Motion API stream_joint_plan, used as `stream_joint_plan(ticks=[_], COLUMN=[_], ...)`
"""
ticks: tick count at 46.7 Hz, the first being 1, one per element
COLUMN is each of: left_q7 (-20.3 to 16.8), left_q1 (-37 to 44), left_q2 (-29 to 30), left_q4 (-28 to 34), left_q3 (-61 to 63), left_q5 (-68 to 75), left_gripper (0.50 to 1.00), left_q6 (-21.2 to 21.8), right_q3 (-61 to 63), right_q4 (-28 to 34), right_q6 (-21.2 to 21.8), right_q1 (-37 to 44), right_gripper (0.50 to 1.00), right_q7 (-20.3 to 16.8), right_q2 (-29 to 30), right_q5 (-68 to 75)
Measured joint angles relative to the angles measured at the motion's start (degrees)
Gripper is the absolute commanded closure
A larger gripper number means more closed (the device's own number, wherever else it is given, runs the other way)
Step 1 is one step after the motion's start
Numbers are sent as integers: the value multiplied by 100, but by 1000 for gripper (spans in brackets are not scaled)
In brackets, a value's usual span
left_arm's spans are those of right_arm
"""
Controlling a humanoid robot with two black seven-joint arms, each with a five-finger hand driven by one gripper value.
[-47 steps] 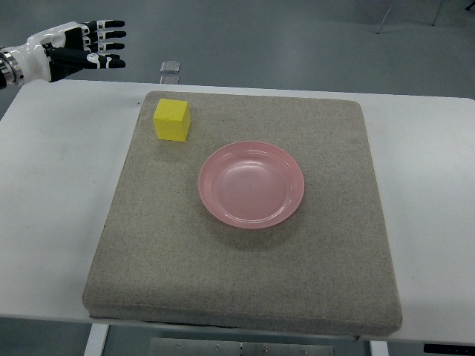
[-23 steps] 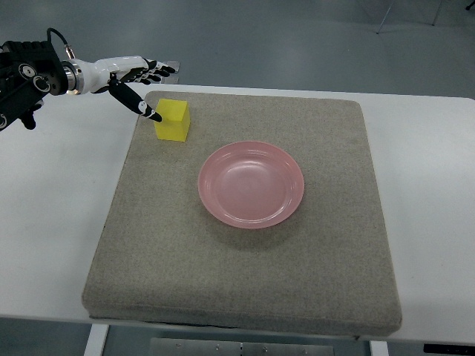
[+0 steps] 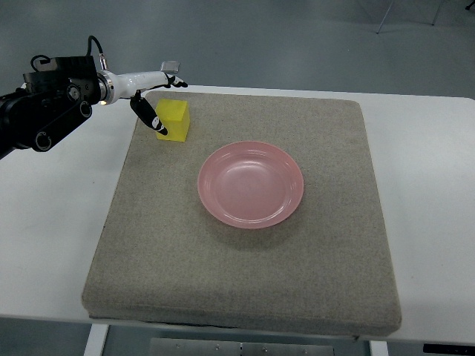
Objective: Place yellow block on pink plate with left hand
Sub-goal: 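Lower the left hand onto the yellow cube and close fingers around it, then carry the yellow cube with the left hand over the pink plate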
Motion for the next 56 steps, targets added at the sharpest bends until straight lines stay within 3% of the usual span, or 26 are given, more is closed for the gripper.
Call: stream_joint_plan(ticks=[8,19,25,31,38,51,56], left_q7=[0,-7,-9,-9,-9,-21,-91], left_q1=[2,6,8,8,7,-370,-455], left_q2=[-39,-48,-48,-48,-54,91,363], left_q4=[70,73,73,73,74,-42,-593], left_q3=[77,106,161,166,167,145,129], left_q5=[-6,1,6,23,129,90,50], left_gripper=[510,574,673,872,1000,1000,1000], left_q6=[7,122,250,261,262,255,244], right_q3=[0,0,0,0,0,0,0], right_q4=[0,-1,-1,0,-2,-2,-2], right_q6=[0,0,0,0,0,0,0], right_q1=[1,1,1,1,1,1,0], right_gripper=[576,576,576,576,576,576,576], right_q7=[0,0,0,0,0,0,1], right_q2=[0,0,0,0,0,0,0], right_q5=[0,0,0,0,0,0,0])
